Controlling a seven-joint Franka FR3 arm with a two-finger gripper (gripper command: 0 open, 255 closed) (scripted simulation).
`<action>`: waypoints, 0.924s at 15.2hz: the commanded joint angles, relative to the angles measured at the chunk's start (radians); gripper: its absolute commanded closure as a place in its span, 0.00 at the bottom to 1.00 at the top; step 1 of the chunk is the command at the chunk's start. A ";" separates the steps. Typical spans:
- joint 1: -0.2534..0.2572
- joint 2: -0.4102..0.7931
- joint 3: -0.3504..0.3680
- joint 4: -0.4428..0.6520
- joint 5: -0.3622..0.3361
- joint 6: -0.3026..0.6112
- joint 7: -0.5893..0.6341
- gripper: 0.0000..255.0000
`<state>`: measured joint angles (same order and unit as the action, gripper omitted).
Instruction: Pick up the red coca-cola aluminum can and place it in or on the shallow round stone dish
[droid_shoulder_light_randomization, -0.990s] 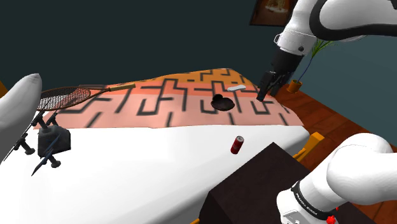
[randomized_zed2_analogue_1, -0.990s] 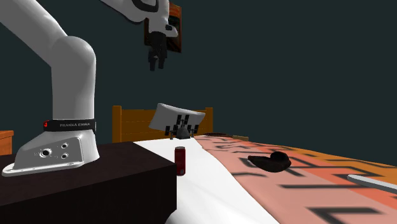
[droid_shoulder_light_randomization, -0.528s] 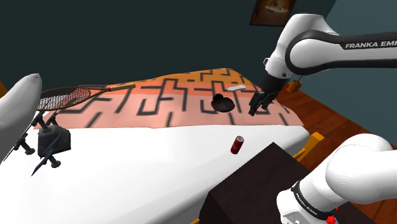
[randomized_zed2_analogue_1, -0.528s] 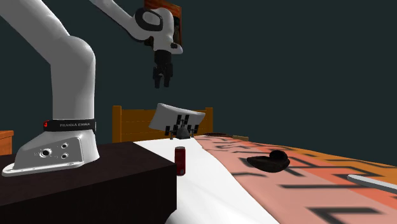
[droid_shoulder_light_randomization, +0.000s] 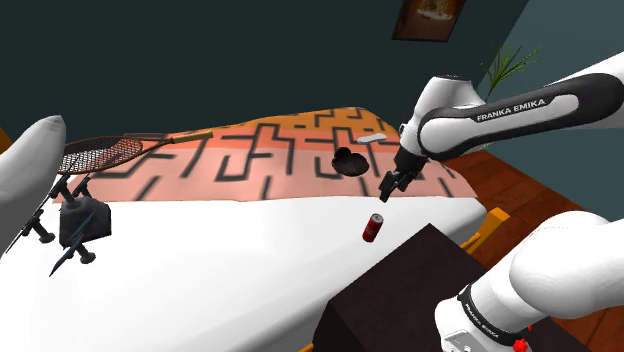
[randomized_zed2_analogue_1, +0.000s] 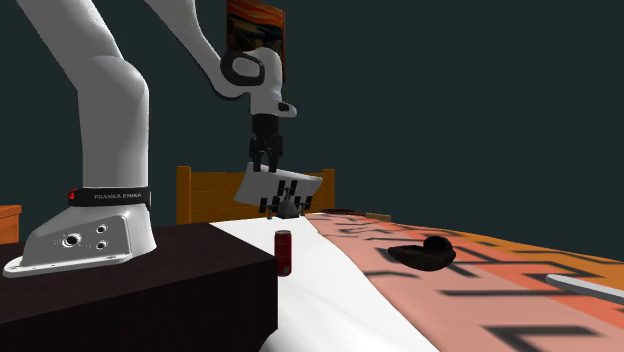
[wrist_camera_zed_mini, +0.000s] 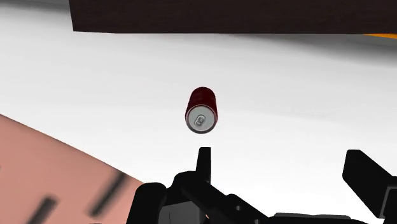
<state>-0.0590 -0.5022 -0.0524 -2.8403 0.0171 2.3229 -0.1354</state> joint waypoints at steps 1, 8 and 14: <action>-0.009 0.069 -0.010 -0.023 -0.010 0.097 -0.014 0.00; -0.032 0.405 -0.050 -0.015 -0.021 0.432 -0.074 0.00; -0.051 0.655 -0.047 0.037 0.046 0.633 -0.155 0.00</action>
<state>-0.1052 0.1259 -0.1045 -2.8058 0.0509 2.9301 -0.2791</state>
